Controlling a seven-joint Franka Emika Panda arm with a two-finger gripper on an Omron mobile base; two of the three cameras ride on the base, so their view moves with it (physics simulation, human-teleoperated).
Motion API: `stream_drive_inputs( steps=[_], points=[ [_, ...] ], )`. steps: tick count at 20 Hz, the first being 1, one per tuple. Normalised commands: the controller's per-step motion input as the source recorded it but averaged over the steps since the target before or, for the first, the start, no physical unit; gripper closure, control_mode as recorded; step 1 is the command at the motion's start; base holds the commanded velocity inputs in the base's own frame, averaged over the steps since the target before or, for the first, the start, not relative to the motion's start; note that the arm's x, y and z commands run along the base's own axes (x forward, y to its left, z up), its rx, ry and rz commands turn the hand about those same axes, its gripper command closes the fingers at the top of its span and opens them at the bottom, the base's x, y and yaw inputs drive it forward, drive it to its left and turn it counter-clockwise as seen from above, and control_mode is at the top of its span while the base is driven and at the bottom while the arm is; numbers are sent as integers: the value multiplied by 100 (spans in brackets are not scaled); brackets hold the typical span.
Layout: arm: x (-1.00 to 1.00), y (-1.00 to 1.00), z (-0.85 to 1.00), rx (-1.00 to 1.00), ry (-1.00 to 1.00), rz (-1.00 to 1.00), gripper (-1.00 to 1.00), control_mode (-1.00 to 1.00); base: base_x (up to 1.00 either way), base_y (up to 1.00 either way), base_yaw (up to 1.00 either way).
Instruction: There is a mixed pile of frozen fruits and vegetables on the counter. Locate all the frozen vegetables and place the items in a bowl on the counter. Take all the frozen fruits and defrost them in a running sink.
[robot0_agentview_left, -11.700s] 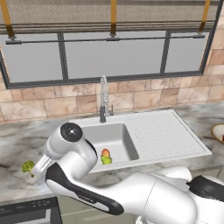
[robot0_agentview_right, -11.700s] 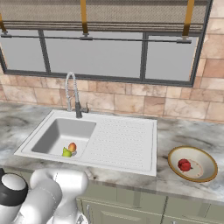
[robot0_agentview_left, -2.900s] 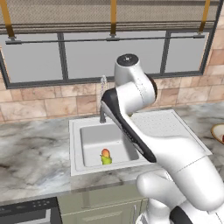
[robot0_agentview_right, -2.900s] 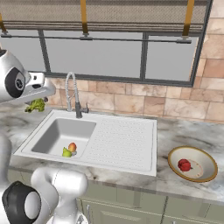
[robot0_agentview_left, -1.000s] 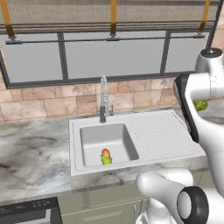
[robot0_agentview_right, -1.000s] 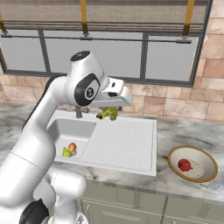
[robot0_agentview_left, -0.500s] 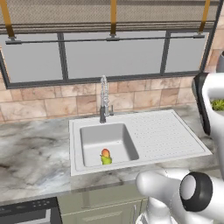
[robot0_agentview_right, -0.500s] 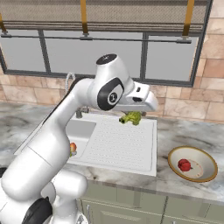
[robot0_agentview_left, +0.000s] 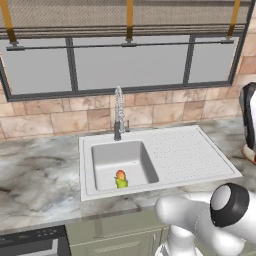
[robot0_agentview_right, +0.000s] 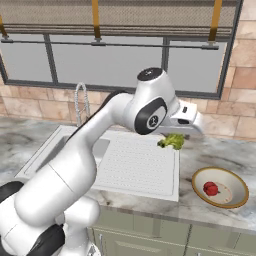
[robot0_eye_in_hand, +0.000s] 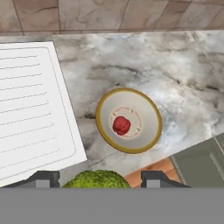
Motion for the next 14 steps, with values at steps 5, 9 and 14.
stream_drive_inputs(
  steps=[5, 9, 14],
  points=[
    [-6, -61, -11, 3, 0, 0, 100, -100, 0, 0, 0],
    [-4, -54, -24, 4, 0, 0, 100, -100, 0, 0, 0],
    [-4, -40, -34, 5, 0, 0, 100, -100, 0, 0, 0]
  ],
)
